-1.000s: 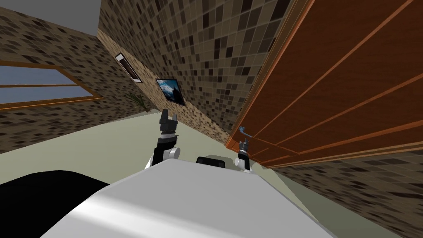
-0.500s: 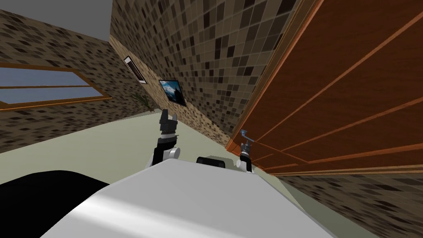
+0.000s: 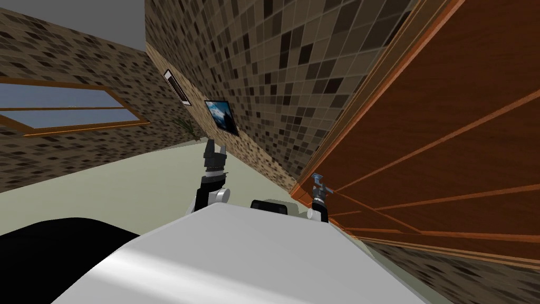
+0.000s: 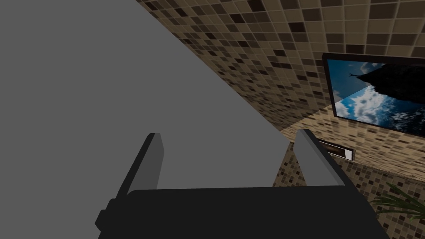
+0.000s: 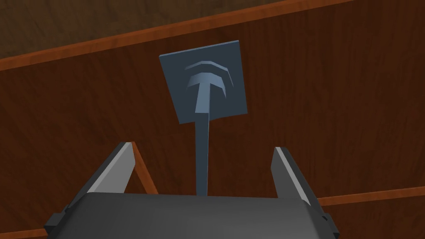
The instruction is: Pull the door open
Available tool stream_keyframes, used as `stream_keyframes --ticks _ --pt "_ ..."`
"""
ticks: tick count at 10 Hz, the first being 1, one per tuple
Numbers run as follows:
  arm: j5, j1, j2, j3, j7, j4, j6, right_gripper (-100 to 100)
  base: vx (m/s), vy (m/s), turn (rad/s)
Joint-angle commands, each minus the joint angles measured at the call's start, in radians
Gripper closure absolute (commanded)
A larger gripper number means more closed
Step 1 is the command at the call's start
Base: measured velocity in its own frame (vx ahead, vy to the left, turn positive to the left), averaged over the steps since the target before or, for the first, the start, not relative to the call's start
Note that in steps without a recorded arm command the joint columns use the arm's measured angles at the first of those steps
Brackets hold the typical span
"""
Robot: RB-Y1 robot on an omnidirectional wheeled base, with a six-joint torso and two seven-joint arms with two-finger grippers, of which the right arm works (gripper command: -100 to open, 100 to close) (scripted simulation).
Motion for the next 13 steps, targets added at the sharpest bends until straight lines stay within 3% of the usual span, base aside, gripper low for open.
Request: stream_keyframes --ticks 1,3,4,9,13 --pt "-0.005 -0.001 -0.028 -0.002 -0.033 0.030 -0.014 -100 0.180 -0.028 0.083" --pt "-0.005 -0.003 -0.024 -0.003 -0.023 0.022 -0.004 -100 0.059 -0.014 0.001" --pt "-0.005 -0.003 -0.024 -0.003 -0.023 0.022 -0.004 100 0.000 0.000 0.000" --pt "-0.005 -0.003 -0.024 -0.003 -0.023 0.022 -0.004 100 -0.005 0.001 0.001" --pt "0.024 0.014 -0.053 0.037 -0.077 0.018 -0.015 100 -0.203 -0.019 0.112"
